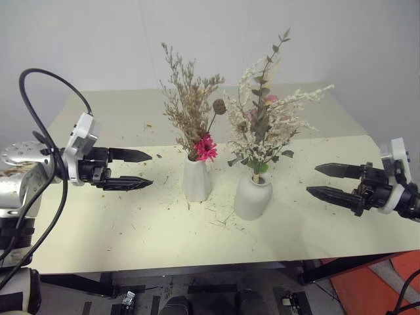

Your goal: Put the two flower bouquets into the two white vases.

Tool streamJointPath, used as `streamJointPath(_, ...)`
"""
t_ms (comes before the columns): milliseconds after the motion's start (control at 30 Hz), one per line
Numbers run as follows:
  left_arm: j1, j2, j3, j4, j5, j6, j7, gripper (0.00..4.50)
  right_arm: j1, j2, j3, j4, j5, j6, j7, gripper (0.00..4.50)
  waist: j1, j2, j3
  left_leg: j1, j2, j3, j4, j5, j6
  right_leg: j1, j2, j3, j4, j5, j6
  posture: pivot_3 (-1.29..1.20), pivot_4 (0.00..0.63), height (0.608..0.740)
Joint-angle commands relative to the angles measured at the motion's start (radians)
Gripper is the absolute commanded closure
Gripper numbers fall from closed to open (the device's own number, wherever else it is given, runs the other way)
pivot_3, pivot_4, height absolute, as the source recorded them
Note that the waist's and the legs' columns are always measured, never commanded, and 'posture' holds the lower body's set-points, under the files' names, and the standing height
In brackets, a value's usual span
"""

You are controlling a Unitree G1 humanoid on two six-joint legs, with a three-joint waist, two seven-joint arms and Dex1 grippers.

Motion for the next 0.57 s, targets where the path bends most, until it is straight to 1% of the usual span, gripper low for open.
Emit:
streamJointPath(33, 0.002, 0.018, 0.037, -0.032, -0.021, 0.002, 0.006, 0.62, -0.015, -0.018, -0.024, -0.005, -0.003, -0.029, 0.012, 0.04, 0.000, 0.000, 0.000, 0.000, 0.000, 0.000, 0.000, 0.000, 0.000, 0.000, 0.000, 0.000, 0.000, 0.000, 0.000, 0.00, 0.150, 0.740)
streamJointPath(567, 0.056, 0.023, 0.070, -0.087, -0.047, 0.022, 0.035, 0.62, -0.010, -0.041, -0.035, 0.009, -0.016, -0.042, 0.044, 0.04, 0.000, 0.000, 0.000, 0.000, 0.000, 0.000, 0.000, 0.000, 0.000, 0.000, 0.000, 0.000, 0.000, 0.000, 0.000, 0.00, 0.150, 0.740)
